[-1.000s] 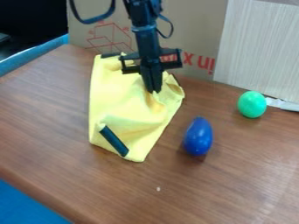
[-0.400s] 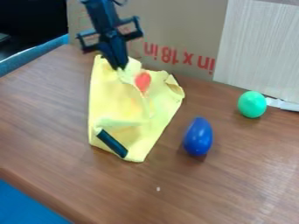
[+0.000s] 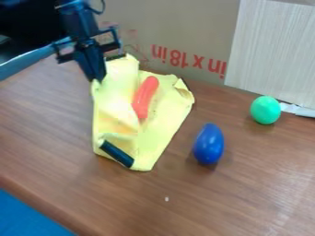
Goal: Unfold from the top right to the bottom left
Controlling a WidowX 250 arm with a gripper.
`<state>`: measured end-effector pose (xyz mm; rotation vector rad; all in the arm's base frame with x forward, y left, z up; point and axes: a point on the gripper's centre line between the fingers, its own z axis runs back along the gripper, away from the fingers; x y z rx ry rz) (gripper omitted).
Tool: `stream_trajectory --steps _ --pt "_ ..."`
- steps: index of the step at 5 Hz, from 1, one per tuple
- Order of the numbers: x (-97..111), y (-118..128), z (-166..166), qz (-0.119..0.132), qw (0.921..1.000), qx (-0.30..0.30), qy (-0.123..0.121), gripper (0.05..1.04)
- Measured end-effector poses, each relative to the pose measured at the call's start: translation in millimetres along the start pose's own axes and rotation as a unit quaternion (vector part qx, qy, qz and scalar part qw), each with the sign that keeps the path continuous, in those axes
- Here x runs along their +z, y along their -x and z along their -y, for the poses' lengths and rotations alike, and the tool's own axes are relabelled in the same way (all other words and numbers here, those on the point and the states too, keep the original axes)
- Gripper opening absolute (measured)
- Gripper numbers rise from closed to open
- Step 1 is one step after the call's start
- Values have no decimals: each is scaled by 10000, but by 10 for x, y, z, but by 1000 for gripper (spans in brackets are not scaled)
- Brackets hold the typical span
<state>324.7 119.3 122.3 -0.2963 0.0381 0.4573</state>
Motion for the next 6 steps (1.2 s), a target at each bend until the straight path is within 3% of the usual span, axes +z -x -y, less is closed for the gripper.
stream_trajectory --steps 1,2,6 --pt "-73 77 -266 -146 9996 -63 -237 52" --pt "-12 145 -454 -301 9991 -30 -309 52" --pt "57 251 -1048 -363 9968 59 -708 52"
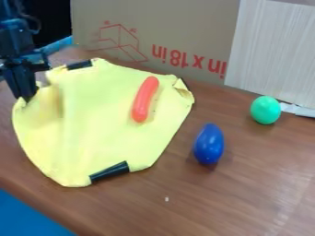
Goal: Unfold from the top right to the bottom left
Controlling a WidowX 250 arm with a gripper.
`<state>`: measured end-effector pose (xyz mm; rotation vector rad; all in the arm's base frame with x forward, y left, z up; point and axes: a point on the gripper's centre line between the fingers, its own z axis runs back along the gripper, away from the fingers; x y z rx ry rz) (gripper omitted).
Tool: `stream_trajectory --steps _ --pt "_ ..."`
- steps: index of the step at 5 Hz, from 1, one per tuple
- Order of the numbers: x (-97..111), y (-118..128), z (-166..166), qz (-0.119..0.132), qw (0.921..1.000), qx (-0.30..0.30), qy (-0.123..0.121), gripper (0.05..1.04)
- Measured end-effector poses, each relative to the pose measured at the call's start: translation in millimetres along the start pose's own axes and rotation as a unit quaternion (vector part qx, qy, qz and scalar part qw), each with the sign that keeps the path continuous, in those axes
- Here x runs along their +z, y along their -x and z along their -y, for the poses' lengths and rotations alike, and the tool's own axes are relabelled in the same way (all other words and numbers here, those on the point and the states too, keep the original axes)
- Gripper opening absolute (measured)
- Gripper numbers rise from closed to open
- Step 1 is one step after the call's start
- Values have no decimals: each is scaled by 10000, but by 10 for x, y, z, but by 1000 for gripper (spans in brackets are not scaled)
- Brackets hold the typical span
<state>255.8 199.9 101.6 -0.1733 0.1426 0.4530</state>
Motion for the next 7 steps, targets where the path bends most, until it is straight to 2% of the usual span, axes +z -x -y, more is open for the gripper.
stream_trajectory --steps 1,4,5,6,7 --pt "-13 61 -115 -134 9999 48 39 52" --pt "-3 105 -286 -223 9996 151 -8 52" --pt "48 83 -370 -142 9995 224 -160 51" --pt "48 37 -502 55 9980 394 -488 66" --pt "-72 81 -606 153 9954 488 -808 214"
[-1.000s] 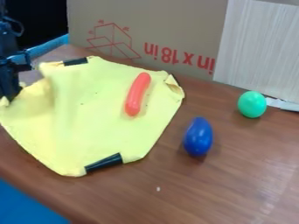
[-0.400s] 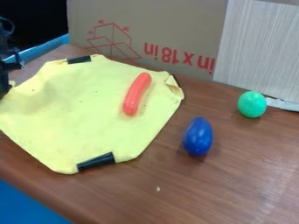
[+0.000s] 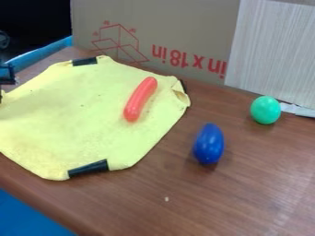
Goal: Unfold from the top right to the bottom left
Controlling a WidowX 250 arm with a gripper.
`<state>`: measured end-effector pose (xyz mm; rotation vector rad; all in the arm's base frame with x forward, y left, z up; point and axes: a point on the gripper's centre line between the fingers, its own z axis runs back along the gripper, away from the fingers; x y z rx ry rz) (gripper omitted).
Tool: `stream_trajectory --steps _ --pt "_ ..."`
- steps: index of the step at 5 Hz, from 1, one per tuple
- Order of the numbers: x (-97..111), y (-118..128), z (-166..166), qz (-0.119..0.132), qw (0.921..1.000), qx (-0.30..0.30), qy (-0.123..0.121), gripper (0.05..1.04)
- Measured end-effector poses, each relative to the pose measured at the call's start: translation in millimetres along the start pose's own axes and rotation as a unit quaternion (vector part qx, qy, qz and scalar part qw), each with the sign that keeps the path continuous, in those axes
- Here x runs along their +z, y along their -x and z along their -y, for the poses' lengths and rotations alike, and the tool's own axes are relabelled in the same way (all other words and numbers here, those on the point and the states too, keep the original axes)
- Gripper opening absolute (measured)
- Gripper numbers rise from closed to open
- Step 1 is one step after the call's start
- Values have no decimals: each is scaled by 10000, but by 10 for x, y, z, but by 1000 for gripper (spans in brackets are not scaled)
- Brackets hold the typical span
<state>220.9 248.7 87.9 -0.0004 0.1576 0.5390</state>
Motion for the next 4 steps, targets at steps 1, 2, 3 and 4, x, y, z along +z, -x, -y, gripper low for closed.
stream_trajectory --steps 1,2,3,4 --pt "93 119 -58 639 9965 235 -482 462" --pt "89 100 31 1049 9910 98 -820 773" --pt "97 48 156 1171 9871 -67 -1091 991" --pt "263 -71 405 1056 9866 -469 -1153 1001"
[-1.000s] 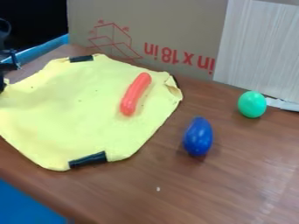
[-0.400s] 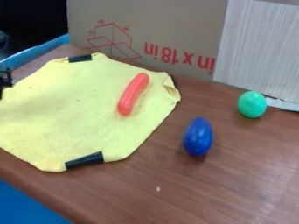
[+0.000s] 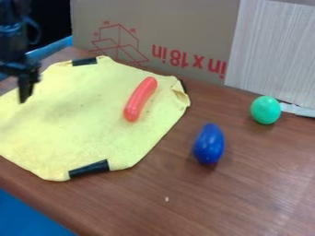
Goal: Unfold from the top right to the bottom left
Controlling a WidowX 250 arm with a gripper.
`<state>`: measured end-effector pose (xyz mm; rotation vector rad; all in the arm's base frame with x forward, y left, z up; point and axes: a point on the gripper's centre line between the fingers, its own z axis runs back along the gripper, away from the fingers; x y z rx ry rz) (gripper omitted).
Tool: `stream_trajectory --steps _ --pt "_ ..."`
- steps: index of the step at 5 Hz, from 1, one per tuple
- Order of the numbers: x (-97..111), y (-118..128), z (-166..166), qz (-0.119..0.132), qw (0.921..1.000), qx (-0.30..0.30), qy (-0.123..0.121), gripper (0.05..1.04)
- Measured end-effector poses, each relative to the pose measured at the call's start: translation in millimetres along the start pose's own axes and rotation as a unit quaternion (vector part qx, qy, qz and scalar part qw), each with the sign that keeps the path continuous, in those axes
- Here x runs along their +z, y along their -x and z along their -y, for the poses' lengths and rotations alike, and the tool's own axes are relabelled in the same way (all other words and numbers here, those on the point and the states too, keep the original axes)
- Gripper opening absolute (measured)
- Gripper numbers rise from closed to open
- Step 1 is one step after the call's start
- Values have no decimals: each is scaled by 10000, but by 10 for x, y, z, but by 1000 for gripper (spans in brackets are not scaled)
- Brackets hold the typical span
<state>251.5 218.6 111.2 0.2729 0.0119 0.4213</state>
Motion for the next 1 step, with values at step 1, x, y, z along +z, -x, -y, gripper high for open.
stream_trajectory --steps 1 --pt "251 -66 146 -104 9984 -96 540 1001"
